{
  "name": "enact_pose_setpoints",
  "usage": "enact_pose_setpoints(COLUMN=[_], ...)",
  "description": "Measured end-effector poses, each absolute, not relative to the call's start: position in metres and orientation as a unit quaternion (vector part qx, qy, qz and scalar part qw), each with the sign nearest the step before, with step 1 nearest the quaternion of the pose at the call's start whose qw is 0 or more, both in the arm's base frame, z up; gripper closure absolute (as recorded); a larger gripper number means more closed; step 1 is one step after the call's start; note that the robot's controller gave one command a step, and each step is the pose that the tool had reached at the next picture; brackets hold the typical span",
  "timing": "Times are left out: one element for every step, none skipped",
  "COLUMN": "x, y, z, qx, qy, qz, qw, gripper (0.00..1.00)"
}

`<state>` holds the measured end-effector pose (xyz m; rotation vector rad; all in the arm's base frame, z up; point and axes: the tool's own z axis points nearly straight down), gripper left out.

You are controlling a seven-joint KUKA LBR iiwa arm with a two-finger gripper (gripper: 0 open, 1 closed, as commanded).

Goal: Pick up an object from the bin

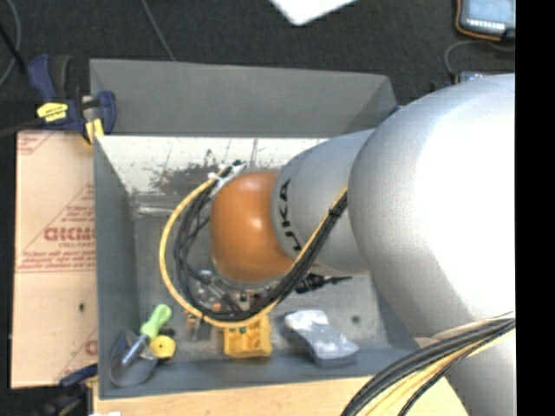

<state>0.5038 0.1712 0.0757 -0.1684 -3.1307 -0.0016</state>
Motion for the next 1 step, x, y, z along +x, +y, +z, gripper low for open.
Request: enact_pose_setpoints(x=[0.5027], y=[0.1716], z=[0.1154], qx=[-0.056], qy=[-0.998], qz=[0.001], qw=[0.007], gripper=[1.00])
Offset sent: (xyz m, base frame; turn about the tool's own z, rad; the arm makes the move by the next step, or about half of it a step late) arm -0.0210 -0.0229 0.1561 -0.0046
